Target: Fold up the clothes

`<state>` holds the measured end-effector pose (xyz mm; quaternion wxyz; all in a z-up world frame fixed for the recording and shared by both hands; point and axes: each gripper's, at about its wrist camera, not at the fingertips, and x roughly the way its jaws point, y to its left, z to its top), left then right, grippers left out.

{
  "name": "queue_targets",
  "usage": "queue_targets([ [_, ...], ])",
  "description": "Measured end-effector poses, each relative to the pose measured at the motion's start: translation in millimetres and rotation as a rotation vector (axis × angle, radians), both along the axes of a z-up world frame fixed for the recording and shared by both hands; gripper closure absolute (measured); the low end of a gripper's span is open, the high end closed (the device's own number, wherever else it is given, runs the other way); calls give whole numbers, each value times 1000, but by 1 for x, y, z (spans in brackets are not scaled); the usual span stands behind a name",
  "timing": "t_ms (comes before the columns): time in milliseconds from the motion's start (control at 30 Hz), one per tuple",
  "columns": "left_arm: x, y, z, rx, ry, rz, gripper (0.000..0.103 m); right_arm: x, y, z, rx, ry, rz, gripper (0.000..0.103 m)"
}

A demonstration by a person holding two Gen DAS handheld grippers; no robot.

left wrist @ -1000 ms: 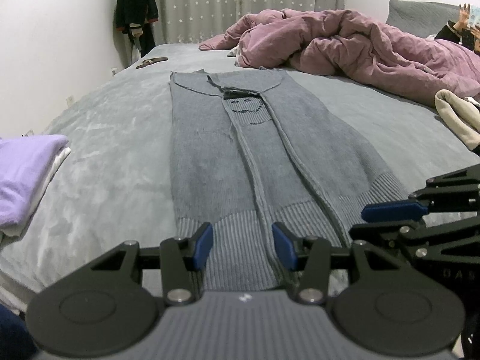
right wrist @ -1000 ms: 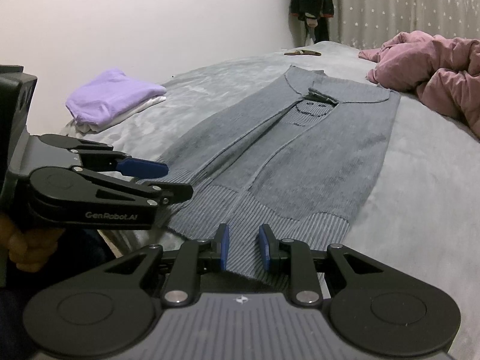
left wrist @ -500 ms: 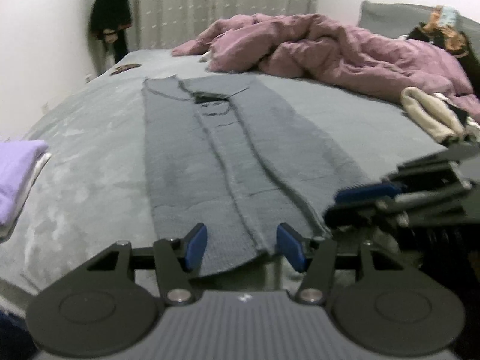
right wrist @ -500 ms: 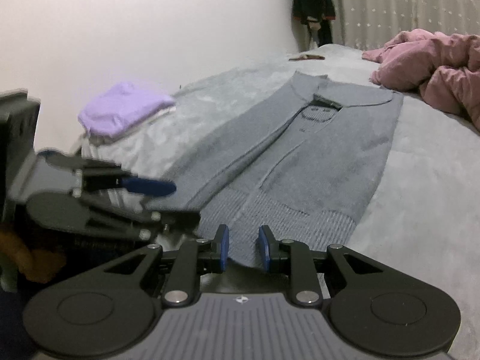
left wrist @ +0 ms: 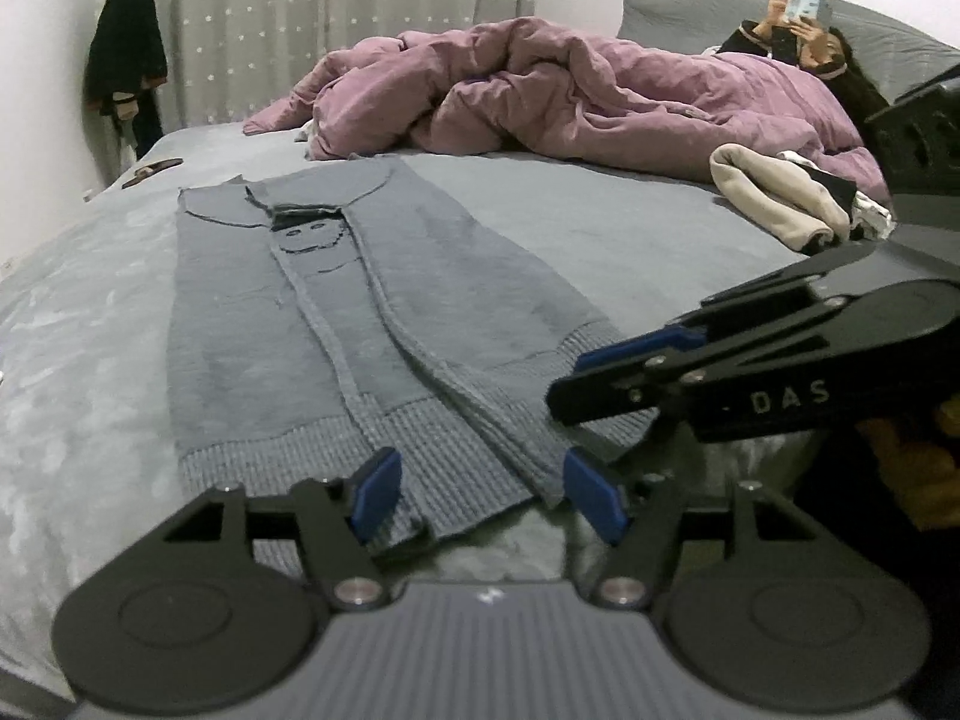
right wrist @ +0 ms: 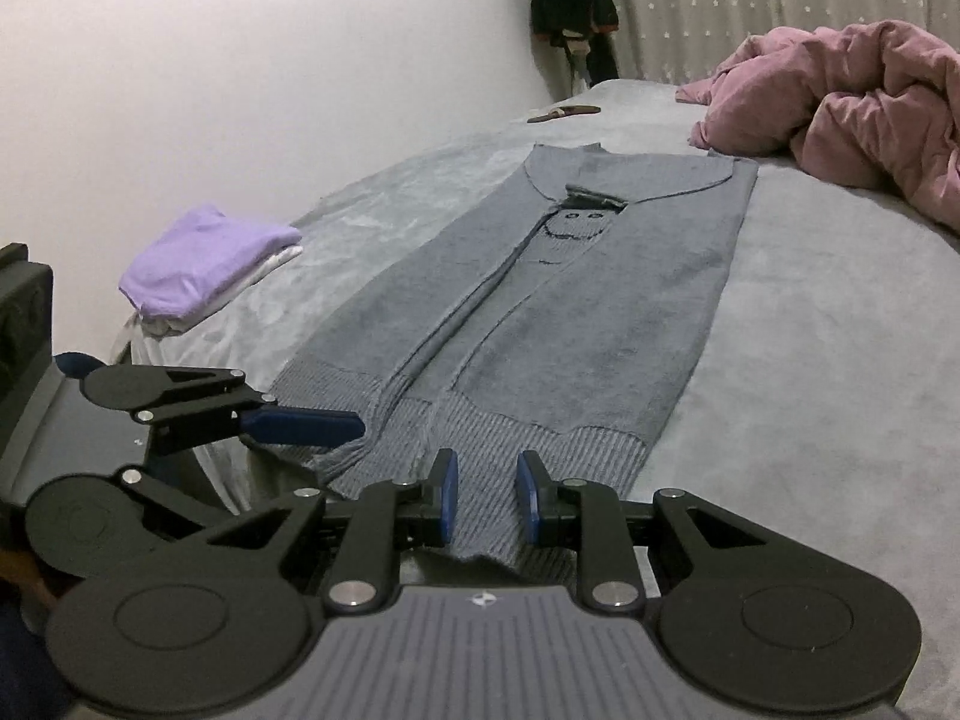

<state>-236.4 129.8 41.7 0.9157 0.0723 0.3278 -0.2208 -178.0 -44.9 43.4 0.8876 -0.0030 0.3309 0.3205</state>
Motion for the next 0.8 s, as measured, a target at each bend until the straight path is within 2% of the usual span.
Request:
queue_targets([
  [133,1,10,5,-71,20,10,42,1,-1,-3,5,8,5,79],
  [267,2,40,18,-234,43,85,44,1,-5,-1,17,1,-11,80],
  [333,3,55,25,-286,44,131,44,2,-8,0,21,3,-23,80],
  [433,6,67,30,-249,33,213,45,4,-10,0,22,2,-39,80],
  [633,16,93,24,-218,104,406,50,7,-22,4,23,-5,-116,79],
  [800,15,99,18,-199,130,446,53,8,-34,1,38,28,-180,73],
])
